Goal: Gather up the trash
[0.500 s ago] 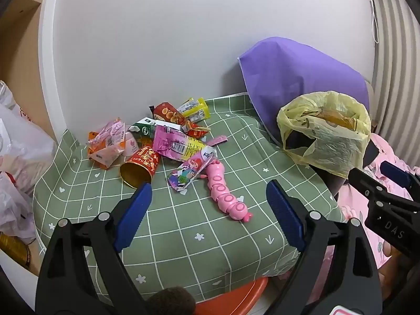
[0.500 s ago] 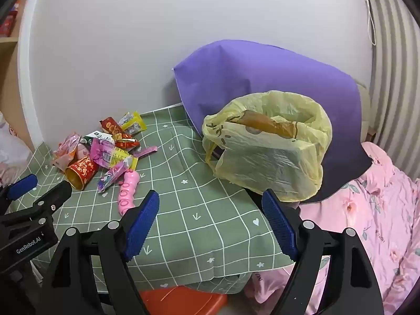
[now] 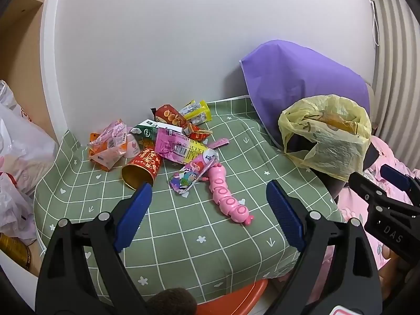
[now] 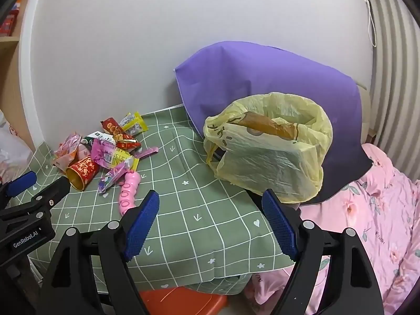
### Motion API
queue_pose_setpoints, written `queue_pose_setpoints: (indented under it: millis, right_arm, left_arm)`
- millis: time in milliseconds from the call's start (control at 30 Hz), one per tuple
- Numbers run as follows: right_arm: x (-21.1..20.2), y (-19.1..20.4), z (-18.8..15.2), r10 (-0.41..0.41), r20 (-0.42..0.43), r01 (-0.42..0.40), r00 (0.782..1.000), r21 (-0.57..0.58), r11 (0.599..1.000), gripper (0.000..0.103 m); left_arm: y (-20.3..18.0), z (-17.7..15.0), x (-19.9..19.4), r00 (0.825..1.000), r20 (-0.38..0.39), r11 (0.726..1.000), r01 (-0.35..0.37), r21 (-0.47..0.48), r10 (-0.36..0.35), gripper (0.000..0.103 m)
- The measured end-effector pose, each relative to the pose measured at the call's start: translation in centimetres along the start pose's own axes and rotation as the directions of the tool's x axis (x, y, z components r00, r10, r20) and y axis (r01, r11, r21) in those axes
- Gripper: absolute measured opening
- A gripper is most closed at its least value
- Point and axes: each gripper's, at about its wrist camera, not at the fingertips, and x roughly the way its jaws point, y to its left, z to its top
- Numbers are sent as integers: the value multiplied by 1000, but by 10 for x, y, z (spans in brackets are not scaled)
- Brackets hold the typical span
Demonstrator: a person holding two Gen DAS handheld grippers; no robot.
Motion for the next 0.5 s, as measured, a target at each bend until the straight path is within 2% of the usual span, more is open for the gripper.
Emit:
queue_pose_setpoints:
  millis: [500]
  right_arm:
    - [-4,-5,1,-7,16,7,1000,7,1000,77]
  left_arm:
    - [-3,0,-2,1000,9,1000,2,6,-2,84]
